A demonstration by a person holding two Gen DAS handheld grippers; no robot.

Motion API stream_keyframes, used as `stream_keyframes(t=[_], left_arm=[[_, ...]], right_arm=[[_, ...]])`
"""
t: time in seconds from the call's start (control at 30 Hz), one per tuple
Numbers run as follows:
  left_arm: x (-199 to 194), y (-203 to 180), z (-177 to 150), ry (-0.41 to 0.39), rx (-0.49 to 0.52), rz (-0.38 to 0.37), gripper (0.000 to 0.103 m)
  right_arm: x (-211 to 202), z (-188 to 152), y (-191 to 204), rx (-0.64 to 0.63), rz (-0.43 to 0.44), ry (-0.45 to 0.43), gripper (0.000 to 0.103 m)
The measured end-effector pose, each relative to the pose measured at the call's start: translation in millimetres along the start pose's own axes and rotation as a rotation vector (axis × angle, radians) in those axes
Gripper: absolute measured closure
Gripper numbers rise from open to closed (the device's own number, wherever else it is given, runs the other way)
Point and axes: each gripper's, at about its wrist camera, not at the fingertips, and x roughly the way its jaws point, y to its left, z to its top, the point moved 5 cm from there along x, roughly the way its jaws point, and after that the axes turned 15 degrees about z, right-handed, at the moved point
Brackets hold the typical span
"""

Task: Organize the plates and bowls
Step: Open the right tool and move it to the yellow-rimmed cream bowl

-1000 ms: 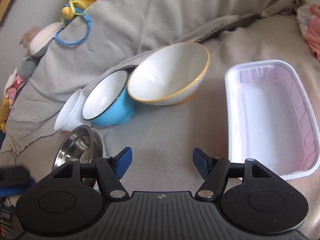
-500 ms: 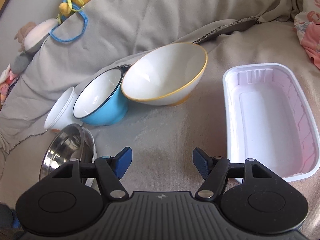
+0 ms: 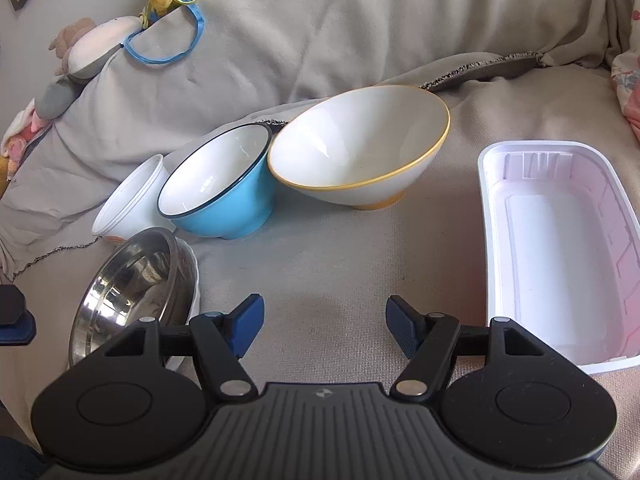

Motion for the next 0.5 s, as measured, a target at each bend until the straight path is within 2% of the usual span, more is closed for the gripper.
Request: stream_keyframes(t=[0.33, 0.5], left_arm=[[30, -6, 5, 0.060, 0.000, 0.022, 0.089], [39, -7, 9, 0.080, -0.009, 0.021, 0.089]], right_arm=[[4, -2, -18, 0.052, -0.023, 0.014, 0.034], [5, -2, -15, 0.039, -0.009, 0.019, 0.033]])
